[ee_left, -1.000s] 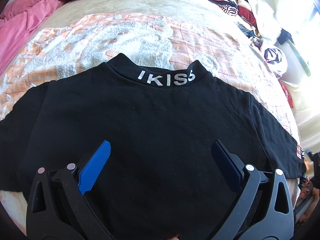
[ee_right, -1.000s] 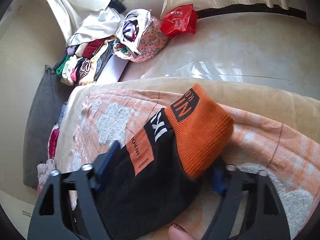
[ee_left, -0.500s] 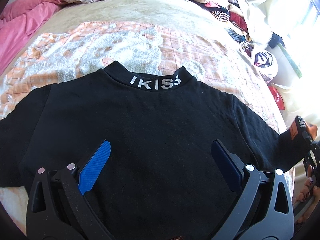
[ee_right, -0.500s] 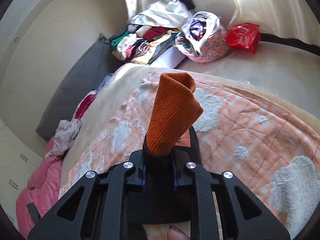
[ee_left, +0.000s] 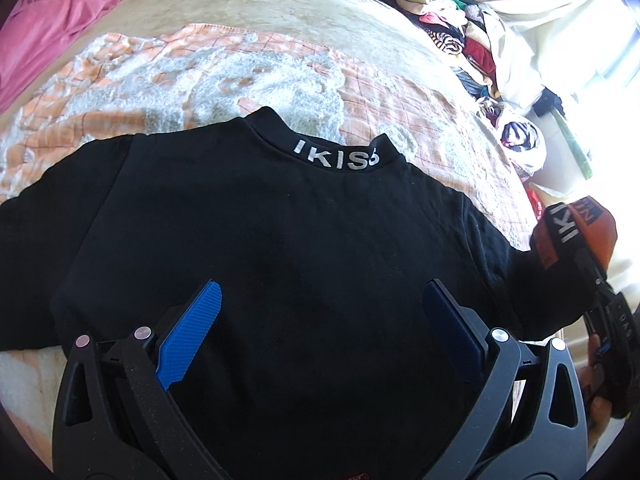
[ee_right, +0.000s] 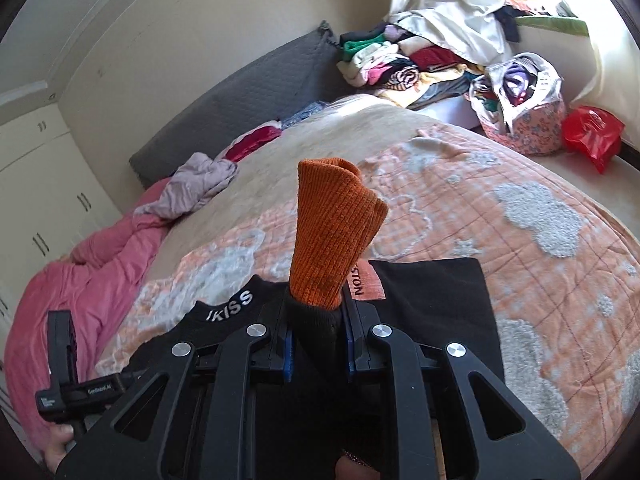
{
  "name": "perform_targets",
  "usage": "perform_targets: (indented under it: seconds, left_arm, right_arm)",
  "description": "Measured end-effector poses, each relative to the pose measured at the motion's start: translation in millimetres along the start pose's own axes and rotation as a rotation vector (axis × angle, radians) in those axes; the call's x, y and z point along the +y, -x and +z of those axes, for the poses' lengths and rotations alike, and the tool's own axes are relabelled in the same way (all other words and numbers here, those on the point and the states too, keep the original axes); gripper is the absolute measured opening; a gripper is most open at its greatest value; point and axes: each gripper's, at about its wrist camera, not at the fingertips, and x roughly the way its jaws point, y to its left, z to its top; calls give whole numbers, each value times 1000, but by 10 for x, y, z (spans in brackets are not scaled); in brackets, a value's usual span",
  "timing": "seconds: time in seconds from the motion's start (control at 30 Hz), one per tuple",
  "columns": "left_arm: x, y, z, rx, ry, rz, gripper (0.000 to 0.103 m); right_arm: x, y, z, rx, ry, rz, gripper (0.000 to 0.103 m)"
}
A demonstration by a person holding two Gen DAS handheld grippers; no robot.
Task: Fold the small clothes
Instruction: 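Lift the cuff with the right gripper and carry the sleeve across the shirt body, then lower the sleeve onto the shirt body and open the right gripper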
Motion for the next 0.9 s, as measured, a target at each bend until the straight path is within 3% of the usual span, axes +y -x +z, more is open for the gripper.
perform_targets:
  seconds: [0.4, 0.5, 0.6, 0.7, 0.77, 0.9]
  left_arm:
    - [90, 93, -23, -36, 30, -134, 95]
    - [87, 49, -50, -27, 41, -178, 95]
    - [44, -23, -93, -3, 40, -213, 93]
    - [-26, -119, -151, 34, 47, -257, 80]
    - [-68, -199, -197, 62, 56, -291, 64]
    - [-174, -358, -299, 123, 67, -349, 53]
  right_arm:
    - [524, -465, -358, 156, 147, 17, 20]
    - [554, -539, -435, 206, 141, 49, 36]
    - [552, -520, -440, 227, 122, 103, 45]
    - [512, -437, -356, 203, 120, 88, 48]
    - [433, -398, -306, 191, 102, 70, 48]
    - [235, -332, -225, 175, 37, 46, 48]
